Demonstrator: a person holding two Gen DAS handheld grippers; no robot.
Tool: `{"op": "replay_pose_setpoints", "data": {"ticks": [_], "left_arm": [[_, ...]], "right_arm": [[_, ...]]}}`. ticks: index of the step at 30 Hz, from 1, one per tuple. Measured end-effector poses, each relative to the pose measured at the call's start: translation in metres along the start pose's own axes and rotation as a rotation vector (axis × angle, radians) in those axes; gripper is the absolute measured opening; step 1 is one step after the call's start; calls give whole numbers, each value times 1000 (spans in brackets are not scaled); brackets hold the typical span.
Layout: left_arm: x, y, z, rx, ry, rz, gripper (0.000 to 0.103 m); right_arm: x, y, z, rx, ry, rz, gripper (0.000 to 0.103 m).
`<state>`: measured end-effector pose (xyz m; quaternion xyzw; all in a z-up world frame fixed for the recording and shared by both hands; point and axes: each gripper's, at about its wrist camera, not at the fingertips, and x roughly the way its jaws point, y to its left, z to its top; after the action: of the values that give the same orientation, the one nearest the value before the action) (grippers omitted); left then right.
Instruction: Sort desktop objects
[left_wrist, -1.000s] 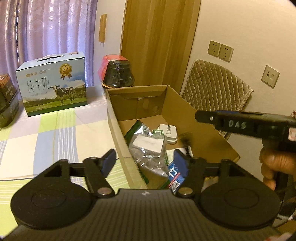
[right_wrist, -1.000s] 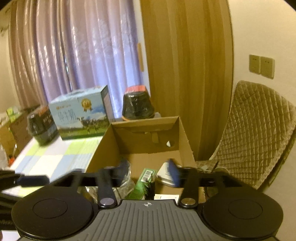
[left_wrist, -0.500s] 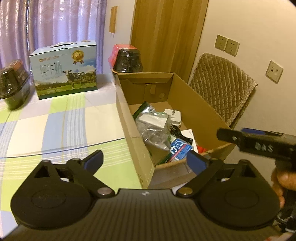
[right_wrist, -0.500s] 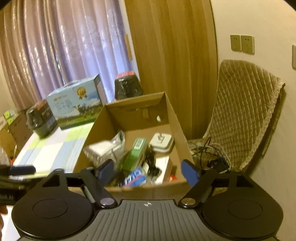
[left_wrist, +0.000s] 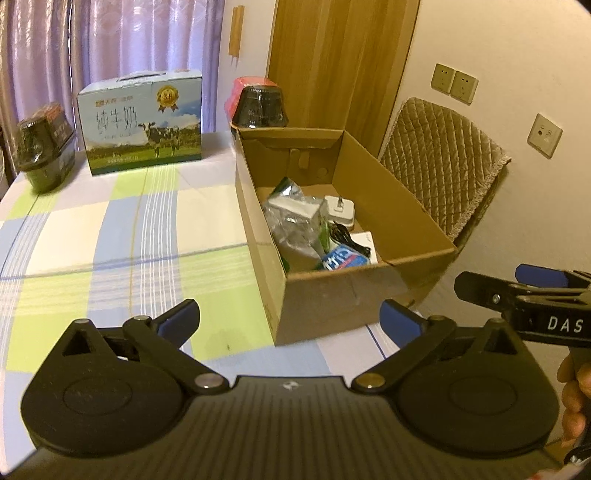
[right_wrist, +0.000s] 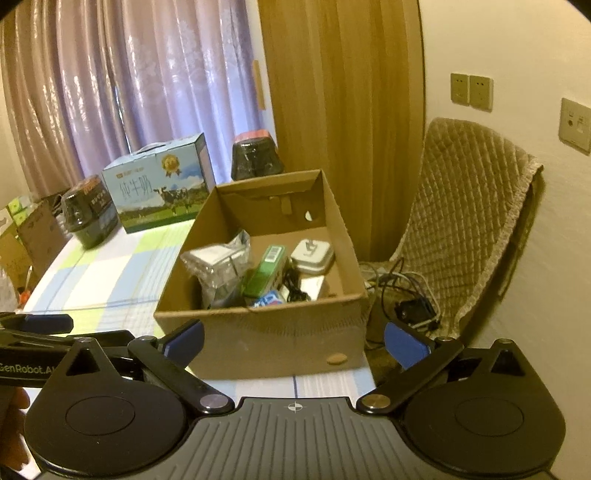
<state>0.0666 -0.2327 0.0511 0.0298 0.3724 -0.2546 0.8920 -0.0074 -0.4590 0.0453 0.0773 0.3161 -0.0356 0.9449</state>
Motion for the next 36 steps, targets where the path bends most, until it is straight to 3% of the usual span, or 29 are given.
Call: {"op": "replay_pose_setpoints", "data": {"ticks": [8, 19, 36], "left_arm": [[-21, -11, -19, -21, 38, 29, 102], [-46, -27, -21, -38, 25, 25, 102], [-46, -30, -23, -12, 35, 50, 102]], "right_arm": [[-25, -6, -10, 11, 29, -10, 101], [-55, -11, -10, 15, 5, -18, 101], [-57, -5, -8, 8, 10, -3, 101]]}}
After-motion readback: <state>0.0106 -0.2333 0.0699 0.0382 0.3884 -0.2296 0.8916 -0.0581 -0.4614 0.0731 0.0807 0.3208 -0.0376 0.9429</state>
